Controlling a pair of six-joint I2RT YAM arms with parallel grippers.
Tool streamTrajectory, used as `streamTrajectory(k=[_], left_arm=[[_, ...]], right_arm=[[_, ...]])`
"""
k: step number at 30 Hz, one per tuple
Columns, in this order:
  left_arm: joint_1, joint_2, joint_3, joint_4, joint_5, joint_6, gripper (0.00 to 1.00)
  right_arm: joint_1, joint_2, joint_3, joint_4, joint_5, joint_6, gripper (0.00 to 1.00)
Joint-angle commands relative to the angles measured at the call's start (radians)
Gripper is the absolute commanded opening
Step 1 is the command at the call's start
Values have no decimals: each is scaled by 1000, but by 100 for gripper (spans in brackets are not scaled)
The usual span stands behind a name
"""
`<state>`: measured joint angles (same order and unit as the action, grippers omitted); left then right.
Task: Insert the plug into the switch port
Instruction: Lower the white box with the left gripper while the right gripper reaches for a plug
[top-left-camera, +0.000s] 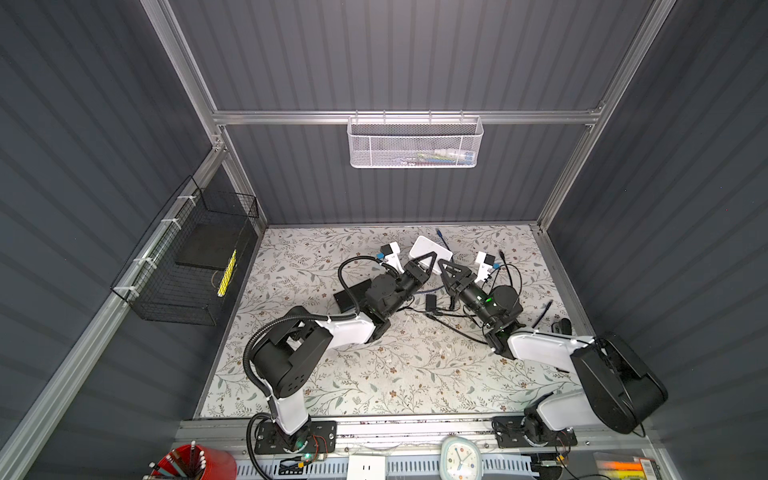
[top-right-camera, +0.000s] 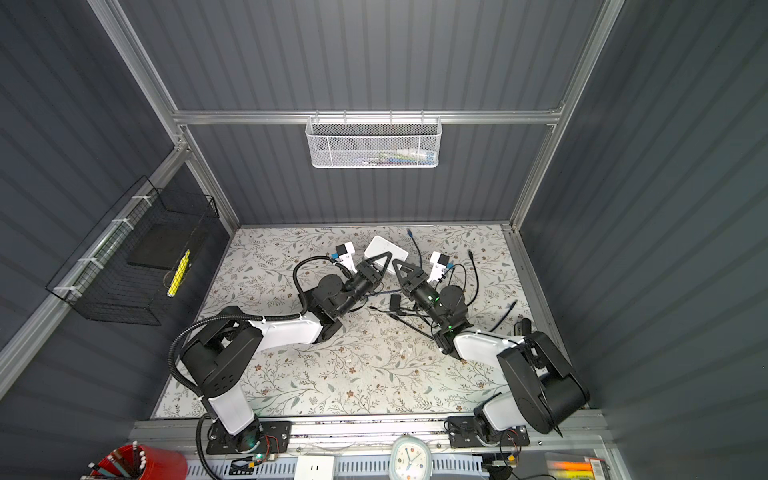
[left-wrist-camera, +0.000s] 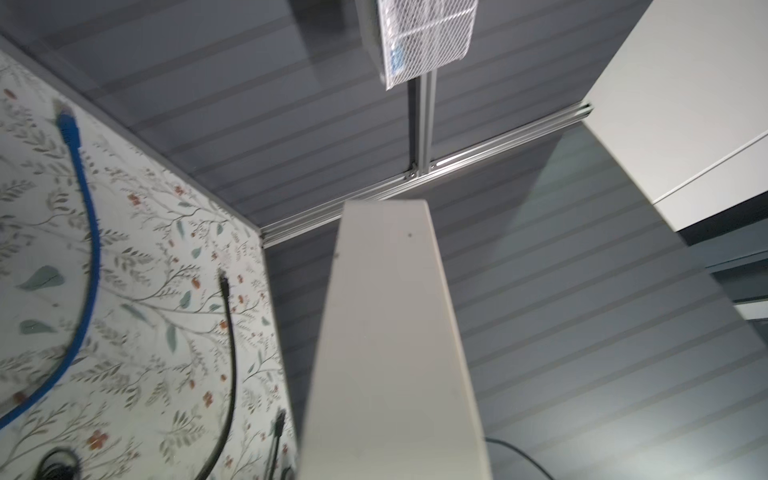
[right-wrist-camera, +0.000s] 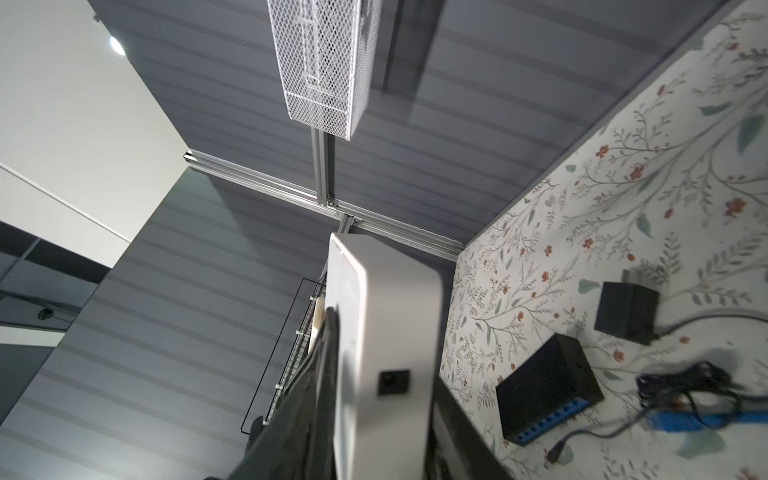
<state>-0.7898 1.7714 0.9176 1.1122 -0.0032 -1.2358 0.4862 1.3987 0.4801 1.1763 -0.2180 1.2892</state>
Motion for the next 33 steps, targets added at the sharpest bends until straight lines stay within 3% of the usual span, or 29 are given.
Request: streamTrajectory(k=[1,5,7,9,14,17,28,33], left_arm=[[34,-79,-6,-143,75,50,0],[74,-127,-1,-270,200,50,0],[100,-148,26,-378,275,57,0],[134,-171,50,-468,358,67,0],[209,-223,120,-785,509,175,0],[237,-239,158,-971,543,286,0],[290,-293,150,-1119,632,436,0],[311,-304,138,-1158,679,498,0]], right_arm=[[-40,-97,-54,-95,-20,-65,52],[-123,-213,-96,-249,-83,-113,58],[-158,-261,-55,-447,-168,-190,60],[-164,-318,6,-690,-212,-345,60],[-162,-359,131,-1187,-143,-701,60],[-157,-320,179,-1326,-74,-814,58],[-54,-67,370,-1509,106,-1003,51],[-46,-34,375,-1459,95,-1010,47]])
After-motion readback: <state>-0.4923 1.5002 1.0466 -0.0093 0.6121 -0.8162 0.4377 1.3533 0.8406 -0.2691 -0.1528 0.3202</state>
